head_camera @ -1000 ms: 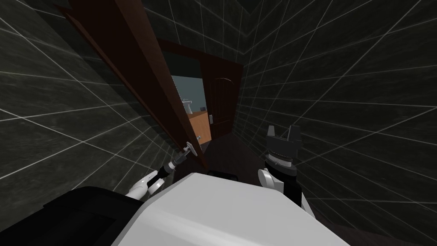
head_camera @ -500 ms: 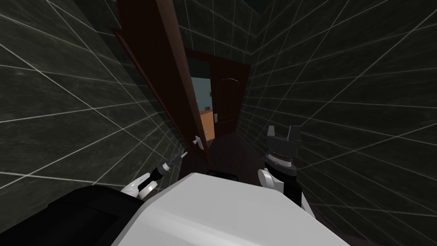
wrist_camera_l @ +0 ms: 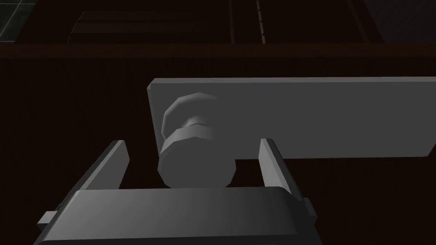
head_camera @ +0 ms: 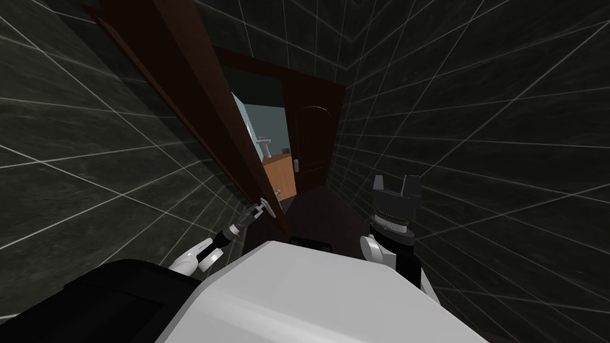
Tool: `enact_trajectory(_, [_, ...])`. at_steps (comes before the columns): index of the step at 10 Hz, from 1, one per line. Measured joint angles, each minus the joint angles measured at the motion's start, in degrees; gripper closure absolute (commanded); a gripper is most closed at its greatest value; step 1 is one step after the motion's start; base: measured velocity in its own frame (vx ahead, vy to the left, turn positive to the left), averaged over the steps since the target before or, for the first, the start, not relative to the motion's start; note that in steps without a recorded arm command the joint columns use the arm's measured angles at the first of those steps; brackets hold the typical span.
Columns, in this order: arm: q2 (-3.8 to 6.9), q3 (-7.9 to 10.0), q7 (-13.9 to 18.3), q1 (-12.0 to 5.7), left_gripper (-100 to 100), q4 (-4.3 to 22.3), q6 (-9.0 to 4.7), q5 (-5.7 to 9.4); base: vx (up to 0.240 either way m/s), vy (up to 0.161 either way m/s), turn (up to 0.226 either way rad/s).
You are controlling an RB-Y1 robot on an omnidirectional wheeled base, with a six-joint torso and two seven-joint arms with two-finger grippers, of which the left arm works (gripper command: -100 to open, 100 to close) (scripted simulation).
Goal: Pull the door open
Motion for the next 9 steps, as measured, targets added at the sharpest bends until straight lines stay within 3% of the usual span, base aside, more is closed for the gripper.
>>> enact_trajectory(6, [0.05, 0.01, -0.01, 0.06, 100, 0.02, 0.13, 0.01, -0.014, 0.003, -0.011])
enact_trajectory(9, [0.13, 0.25, 0.07, 0.07, 100, 2.01, -2.24, -0.29, 0.04, -0.036, -0.073])
